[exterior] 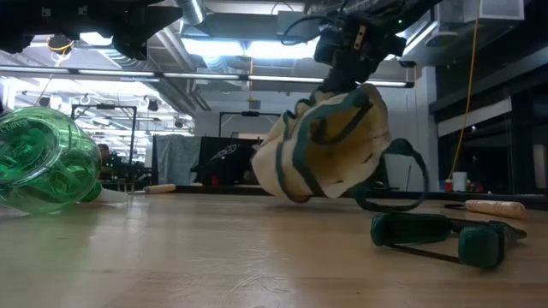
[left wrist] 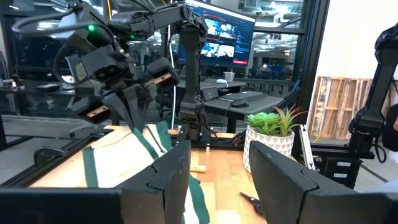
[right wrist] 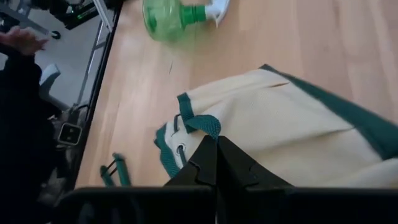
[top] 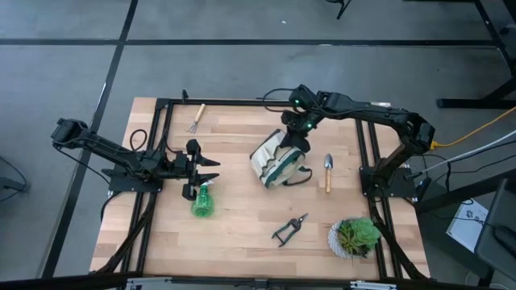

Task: Pick & Place Garden tools in Gardening bag
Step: Adjust the green gardening bag

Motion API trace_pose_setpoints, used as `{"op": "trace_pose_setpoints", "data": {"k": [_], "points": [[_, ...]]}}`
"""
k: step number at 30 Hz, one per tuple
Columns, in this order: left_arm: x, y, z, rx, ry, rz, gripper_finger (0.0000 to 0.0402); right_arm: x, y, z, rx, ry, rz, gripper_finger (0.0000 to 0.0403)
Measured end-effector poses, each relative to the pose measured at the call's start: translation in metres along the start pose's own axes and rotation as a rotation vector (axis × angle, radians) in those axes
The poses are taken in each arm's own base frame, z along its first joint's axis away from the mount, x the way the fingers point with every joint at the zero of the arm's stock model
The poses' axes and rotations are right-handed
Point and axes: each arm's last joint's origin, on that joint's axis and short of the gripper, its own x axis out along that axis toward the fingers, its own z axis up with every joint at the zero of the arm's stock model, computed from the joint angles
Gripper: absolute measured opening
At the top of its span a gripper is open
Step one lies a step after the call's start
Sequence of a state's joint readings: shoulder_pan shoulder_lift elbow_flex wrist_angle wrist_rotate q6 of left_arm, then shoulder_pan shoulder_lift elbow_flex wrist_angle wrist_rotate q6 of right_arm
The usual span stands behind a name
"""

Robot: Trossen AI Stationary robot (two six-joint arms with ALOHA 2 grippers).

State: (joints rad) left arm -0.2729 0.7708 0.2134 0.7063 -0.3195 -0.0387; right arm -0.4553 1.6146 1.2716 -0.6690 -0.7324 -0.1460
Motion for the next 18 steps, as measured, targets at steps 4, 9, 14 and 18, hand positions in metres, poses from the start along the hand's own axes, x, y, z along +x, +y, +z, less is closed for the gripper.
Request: {"op": "trace_pose_setpoints", "data": {"k": [4, 9, 14, 18], "points": [[0.0, 0.0, 0.0, 0.0, 0.0, 0.0, 0.0162, 0.002, 0.0, 0.006, -0.052, -0.034, -0.094, 0.0], [0.0, 0.0, 0.0, 0.0, 0.0, 0.0, 0.0159, 0.007, 0.002, 0.012, -0.102, -0.058, -0.208, 0.0], [0.0, 0.0, 0.0, -0.001, 0.0, 0.0, 0.0161, 0.009, 0.005, 0.016, -0.137, -0.09, -0.22, 0.0], [0.0, 0.0, 0.0, 0.0, 0.0, 0.0, 0.0161, 0.009, 0.005, 0.021, -0.165, -0.129, -0.224, 0.0]]}}
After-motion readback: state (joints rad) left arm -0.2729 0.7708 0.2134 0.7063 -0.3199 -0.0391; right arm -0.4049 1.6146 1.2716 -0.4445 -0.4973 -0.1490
